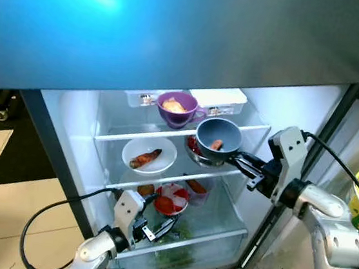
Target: Restocking fridge
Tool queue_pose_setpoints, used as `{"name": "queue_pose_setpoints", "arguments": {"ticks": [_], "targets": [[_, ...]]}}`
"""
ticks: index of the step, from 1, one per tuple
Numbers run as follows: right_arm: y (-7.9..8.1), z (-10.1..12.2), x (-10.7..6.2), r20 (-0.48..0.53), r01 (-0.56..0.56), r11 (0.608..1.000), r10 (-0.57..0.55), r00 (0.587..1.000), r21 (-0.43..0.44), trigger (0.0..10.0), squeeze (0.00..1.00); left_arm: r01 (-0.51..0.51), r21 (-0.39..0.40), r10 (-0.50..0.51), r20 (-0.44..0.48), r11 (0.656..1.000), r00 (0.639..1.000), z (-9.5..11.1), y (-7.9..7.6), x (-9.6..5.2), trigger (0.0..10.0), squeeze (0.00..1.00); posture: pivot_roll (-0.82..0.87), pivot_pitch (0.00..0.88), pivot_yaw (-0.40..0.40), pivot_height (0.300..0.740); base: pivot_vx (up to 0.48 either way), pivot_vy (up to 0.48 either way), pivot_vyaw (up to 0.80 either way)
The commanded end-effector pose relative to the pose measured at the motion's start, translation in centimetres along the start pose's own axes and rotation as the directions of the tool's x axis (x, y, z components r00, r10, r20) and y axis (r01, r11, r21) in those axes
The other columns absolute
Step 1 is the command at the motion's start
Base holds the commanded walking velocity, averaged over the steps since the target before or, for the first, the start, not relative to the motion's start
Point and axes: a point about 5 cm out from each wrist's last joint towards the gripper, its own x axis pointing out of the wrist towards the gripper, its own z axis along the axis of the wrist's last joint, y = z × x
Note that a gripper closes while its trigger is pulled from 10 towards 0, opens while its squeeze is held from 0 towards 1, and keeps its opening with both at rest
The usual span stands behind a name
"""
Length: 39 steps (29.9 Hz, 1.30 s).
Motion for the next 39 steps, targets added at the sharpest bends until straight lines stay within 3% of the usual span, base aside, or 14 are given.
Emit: {"name": "queue_pose_setpoints", "arguments": {"ticks": [1, 11, 26, 33, 39], "targets": [[0.1, -0.9, 0.3, -0.022, 0.010, 0.997, -0.009, 1.000, 0.071, 10.0, 0.00, 0.005, -0.013, -0.005, -0.005, 1.000, 1.000, -0.1, -0.4, 0.3, 10.0, 0.00, -0.11, 0.000, 0.064, 0.551, 0.000, 0.000, 0.00], [0.1, 2.0, 2.7, 0.077, 0.122, 0.986, -0.131, 0.988, 0.115, 10.0, 0.00, -0.008, -0.015, 0.008, -0.001, 1.000, 1.000, 0.0, -0.5, 0.3, 10.0, 0.00, -0.11, 0.000, 0.060, 0.551, 0.000, 0.000, 0.00], [-0.7, 5.0, 2.3, 0.143, 0.249, 0.968, -0.252, 0.957, 0.041, 10.0, 0.00, -0.005, -0.020, 0.004, -0.011, 1.000, 1.000, -0.2, -0.7, 0.3, 10.0, 0.00, -0.11, 0.000, 0.062, 0.551, 0.000, 0.000, 0.00], [-2.4, 6.0, 1.7, 0.087, 0.411, 0.911, -0.411, 0.907, 0.019, 10.0, 0.00, 0.000, -0.020, 0.000, -0.015, 1.000, 1.000, -0.3, -0.7, 0.2, 10.0, 0.00, -0.11, 0.000, 0.064, 0.551, 0.000, 0.000, 0.00], [-2.5, 7.0, 1.4, 0.095, 0.449, 0.894, -0.447, 0.889, 0.001, 10.0, 0.00, 0.002, -0.023, -0.003, -0.018, 1.000, 1.000, -0.3, -0.8, 0.2, 10.0, 0.00, -0.11, 0.000, 0.064, 0.551, 0.000, 0.000, 0.00]]}}
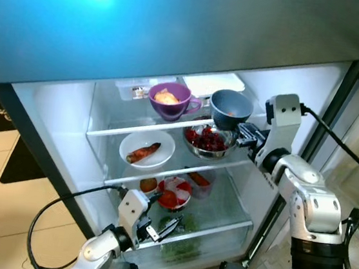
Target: Restocking fridge
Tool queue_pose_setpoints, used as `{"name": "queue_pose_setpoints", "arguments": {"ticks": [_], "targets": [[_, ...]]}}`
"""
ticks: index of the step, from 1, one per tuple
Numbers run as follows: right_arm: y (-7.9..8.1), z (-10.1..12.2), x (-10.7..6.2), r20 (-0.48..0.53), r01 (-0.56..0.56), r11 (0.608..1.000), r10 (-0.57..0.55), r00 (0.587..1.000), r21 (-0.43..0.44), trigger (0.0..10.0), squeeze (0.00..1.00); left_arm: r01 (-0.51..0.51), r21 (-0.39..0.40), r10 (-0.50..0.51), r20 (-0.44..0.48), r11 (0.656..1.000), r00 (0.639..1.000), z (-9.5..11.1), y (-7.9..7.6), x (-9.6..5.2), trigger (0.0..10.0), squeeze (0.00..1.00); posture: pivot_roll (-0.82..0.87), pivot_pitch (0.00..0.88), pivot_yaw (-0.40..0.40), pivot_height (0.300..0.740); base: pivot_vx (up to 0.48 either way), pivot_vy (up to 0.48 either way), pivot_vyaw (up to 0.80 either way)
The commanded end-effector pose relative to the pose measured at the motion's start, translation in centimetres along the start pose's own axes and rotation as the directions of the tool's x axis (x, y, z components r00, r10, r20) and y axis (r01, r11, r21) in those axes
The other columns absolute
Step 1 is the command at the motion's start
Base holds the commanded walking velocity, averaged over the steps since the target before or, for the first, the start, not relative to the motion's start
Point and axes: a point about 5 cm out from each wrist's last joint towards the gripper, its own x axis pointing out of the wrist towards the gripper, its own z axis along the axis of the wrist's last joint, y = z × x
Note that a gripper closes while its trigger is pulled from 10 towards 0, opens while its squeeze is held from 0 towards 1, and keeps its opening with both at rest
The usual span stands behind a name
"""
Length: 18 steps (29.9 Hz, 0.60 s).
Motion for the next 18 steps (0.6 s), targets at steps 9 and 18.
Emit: {"name": "queue_pose_setpoints", "arguments": {"ticks": [9, 18], "targets": [[-0.4, 2.9, -1.0, 0.028, 0.030, 0.999, -0.030, 0.999, 0.018, 10.0, 0.00, 0.002, -0.017, -0.002, -0.009, 1.000, 1.000, -0.3, -0.3, -0.2, 10.0, 0.00, -0.11, 0.000, 0.066, 0.551, 0.000, 0.000, 0.00], [1.0, 2.6, -0.7, -0.009, -0.035, 0.997, 0.036, 0.999, 0.063, 10.0, 0.00, 0.008, -0.016, -0.008, -0.012, 1.000, 1.000, -0.3, -0.4, -0.2, 10.0, 0.00, -0.11, 0.000, 0.067, 0.551, 0.000, 0.000, 0.00]]}}
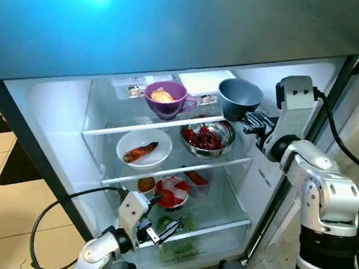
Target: Restocking fridge
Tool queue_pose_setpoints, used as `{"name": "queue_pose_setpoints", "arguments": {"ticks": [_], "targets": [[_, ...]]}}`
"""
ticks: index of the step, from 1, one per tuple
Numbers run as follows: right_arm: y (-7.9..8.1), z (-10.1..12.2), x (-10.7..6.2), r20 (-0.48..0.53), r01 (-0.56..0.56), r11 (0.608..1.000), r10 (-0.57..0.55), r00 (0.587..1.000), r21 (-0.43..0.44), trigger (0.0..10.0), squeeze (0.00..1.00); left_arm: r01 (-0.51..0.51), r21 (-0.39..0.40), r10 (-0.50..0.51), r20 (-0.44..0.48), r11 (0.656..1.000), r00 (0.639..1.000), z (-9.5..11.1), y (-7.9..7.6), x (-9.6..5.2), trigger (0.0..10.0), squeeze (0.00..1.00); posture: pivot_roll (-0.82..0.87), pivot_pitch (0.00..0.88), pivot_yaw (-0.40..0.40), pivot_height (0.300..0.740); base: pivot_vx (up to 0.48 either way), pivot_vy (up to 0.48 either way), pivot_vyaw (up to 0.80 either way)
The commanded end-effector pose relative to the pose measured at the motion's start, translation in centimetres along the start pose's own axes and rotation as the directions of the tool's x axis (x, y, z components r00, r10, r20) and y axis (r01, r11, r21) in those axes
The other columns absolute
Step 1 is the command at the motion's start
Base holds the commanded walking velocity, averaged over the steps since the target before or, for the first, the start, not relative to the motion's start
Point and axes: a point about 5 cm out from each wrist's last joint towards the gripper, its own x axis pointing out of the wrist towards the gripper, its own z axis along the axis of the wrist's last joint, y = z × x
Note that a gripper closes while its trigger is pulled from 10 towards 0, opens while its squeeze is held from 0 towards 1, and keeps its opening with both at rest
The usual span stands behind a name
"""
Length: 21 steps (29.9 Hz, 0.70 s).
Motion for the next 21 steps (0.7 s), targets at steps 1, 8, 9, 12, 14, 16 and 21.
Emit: {"name": "queue_pose_setpoints", "arguments": {"ticks": [1, 8, 9, 12, 14, 16, 21], "targets": [[0.4, 0.0, 0.0, 0.000, -0.012, 1.000, 0.012, 1.000, 0.010, 10.0, 0.00, 0.003, -0.011, -0.003, -0.006, 1.000, 1.000, -0.1, -0.2, -0.1, 10.0, 0.00, -0.11, 0.000, 0.067, 0.551, 0.000, 0.000, 0.00], [1.5, -0.5, 0.6, -0.014, -0.039, 0.999, 0.039, 0.999, 0.013, 10.0, 0.00, 0.004, -0.011, -0.004, -0.006, 1.000, 1.000, -0.1, -0.2, 0.0, 10.0, 0.00, -0.11, 0.000, 0.066, 0.551, 0.000, 0.000, 0.00], [1.8, -0.6, 0.7, -0.013, -0.047, 0.999, 0.047, 0.999, 0.019, 10.0, 0.00, 0.005, -0.011, -0.005, -0.005, 1.000, 1.000, -0.1, -0.2, 0.0, 10.0, 0.00, -0.11, 0.000, 0.066, 0.551, 0.000, 0.000, 0.00], [2.6, -0.5, 1.2, -0.003, -0.068, 0.997, 0.068, 0.998, 0.039, 10.0, 0.00, 0.004, -0.011, -0.004, -0.005, 1.000, 1.000, -0.1, -0.2, 0.0, 10.0, 0.00, -0.11, 0.000, 0.064, 0.551, 0.000, 0.000, 0.00], [2.8, -0.5, 1.4, -0.002, -0.075, 0.996, 0.075, 0.997, 0.044, 10.0, 0.00, 0.004, -0.011, -0.004, -0.004, 1.000, 1.000, -0.1, -0.2, 0.1, 10.0, 0.00, -0.11, 0.000, 0.064, 0.551, 0.000, 0.000, 0.00], [3.0, -0.5, 1.5, 0.000, -0.083, 0.995, 0.083, 0.997, 0.049, 10.0, 0.00, 0.004, -0.011, -0.004, -0.004, 1.000, 1.000, -0.1, -0.2, 0.1, 10.0, 0.00, -0.11, 0.000, 0.064, 0.551, 0.000, 0.000, 0.00], [4.0, -0.4, 2.1, 0.017, -0.108, 0.993, 0.107, 0.994, 0.051, 10.0, 0.00, 0.004, -0.010, -0.004, -0.001, 1.000, 1.000, 0.0, -0.2, 0.2, 10.0, 0.00, -0.11, 0.000, 0.063, 0.551, 0.000, 0.000, 0.00]]}}
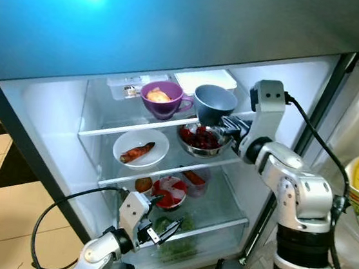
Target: Restocking fridge
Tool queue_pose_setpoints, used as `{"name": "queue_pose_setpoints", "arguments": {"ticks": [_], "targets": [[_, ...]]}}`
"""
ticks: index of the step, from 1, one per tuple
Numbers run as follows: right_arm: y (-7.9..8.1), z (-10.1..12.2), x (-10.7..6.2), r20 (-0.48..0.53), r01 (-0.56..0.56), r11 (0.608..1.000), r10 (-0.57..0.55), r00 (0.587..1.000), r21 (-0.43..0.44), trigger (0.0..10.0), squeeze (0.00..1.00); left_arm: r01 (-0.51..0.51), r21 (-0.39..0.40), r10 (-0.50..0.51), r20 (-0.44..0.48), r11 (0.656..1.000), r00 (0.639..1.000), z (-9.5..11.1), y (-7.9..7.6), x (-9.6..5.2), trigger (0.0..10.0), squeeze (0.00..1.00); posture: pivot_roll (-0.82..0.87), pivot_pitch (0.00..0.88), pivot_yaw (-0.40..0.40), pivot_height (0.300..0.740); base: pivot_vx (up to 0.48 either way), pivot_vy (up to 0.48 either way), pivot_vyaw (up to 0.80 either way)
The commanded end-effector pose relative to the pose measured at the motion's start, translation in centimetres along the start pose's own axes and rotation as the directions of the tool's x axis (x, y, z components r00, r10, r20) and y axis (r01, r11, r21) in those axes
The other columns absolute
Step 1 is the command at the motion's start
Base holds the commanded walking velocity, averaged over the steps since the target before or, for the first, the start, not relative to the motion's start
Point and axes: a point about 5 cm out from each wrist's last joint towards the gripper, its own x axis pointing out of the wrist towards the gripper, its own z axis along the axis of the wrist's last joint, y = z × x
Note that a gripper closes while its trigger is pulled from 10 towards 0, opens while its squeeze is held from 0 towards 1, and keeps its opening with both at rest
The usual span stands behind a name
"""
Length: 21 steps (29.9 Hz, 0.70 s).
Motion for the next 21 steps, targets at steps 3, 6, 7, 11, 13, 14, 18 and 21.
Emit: {"name": "queue_pose_setpoints", "arguments": {"ticks": [3, 6, 7, 11, 13, 14, 18, 21], "targets": [[0.5, 0.6, 0.5, 0.030, -0.003, 1.000, 0.004, 1.000, -0.014, 10.0, 0.00, -0.005, -0.012, 0.005, 0.000, 1.000, 1.000, 0.0, -0.1, 0.1, 10.0, 0.00, -0.11, 0.000, 0.063, 0.551, 0.000, 0.000, 0.00], [0.1, 0.9, 0.9, 0.050, 0.042, 0.999, -0.041, 0.998, -0.030, 10.0, 0.00, -0.005, -0.013, 0.005, 0.001, 1.000, 1.000, 0.0, -0.1, 0.1, 10.0, 0.00, -0.11, 0.000, 0.062, 0.551, 0.000, 0.000, 0.00], [0.1, 0.9, 0.9, 0.050, 0.042, 0.999, -0.041, 0.998, -0.030, 10.0, 0.00, -0.005, -0.013, 0.005, 0.001, 1.000, 1.000, 0.0, -0.1, 0.1, 10.0, 0.00, -0.11, 0.000, 0.062, 0.551, 0.000, 0.000, 0.00], [-0.3, 1.0, 1.2, 0.048, 0.089, 0.995, -0.087, 0.995, -0.045, 10.0, 0.00, -0.006, -0.014, 0.006, 0.003, 1.000, 1.000, 0.0, -0.1, 0.1, 10.0, 0.00, -0.11, 0.000, 0.064, 0.551, 0.000, 0.000, 0.00], [-0.7, 0.9, 1.7, 0.041, 0.121, 0.990, -0.119, 0.992, -0.068, 10.0, 0.00, -0.005, -0.015, 0.005, 0.003, 1.000, 1.000, 0.0, -0.2, 0.1, 10.0, 0.00, -0.11, 0.000, 0.063, 0.551, 0.000, 0.000, 0.00], [-0.7, 0.9, 1.7, 0.041, 0.121, 0.990, -0.119, 0.992, -0.068, 10.0, 0.00, -0.005, -0.015, 0.005, 0.003, 1.000, 1.000, 0.0, -0.2, 0.1, 10.0, 0.00, -0.11, 0.000, 0.063, 0.551, 0.000, 0.000, 0.00], [-0.9, 1.0, 2.3, 0.037, 0.144, 0.985, -0.141, 0.989, -0.093, 10.0, 0.00, -0.004, -0.015, 0.004, 0.004, 1.000, 1.000, 0.0, -0.2, 0.2, 10.0, 0.00, -0.10, 0.000, 0.061, 0.551, 0.000, 0.000, 0.00], [-1.0, 1.1, 2.7, 0.036, 0.147, 0.984, -0.144, 0.989, -0.104, 10.0, 0.00, -0.004, -0.016, 0.004, 0.005, 1.000, 1.000, 0.0, -0.3, 0.2, 10.0, 0.00, -0.10, 0.000, 0.059, 0.551, 0.000, 0.000, 0.00]]}}
